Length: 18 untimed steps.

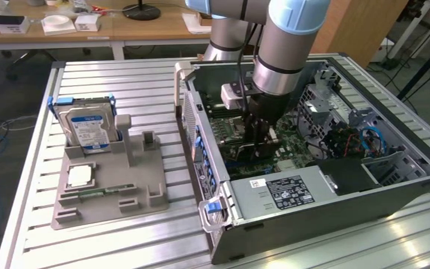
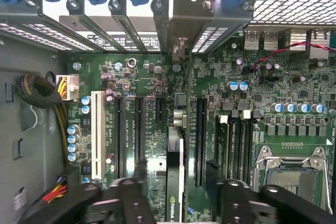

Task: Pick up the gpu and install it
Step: 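Insert the gpu into the slot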

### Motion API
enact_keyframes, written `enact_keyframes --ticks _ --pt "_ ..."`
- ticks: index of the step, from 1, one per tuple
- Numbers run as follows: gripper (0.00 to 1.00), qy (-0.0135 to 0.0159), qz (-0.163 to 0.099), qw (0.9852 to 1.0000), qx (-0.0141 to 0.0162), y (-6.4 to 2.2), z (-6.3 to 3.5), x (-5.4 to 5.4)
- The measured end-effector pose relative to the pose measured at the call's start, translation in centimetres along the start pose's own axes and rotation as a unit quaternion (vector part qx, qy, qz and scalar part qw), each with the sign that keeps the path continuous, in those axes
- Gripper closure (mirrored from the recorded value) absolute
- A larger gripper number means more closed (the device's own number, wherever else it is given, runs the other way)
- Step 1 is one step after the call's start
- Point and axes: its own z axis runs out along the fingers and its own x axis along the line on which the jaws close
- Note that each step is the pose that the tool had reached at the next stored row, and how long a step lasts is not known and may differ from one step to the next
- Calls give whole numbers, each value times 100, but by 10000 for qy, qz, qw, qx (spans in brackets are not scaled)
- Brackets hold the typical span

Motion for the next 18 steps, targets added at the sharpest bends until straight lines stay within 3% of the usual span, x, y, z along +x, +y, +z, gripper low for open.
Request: enact_keyframes --ticks 3,11,18 --pt "37 0 0 10000 0 0 0 0" --pt "37 0 0 10000 -5 0 -76 1" --pt "37 1 0 10000 -5 0 -206 3"
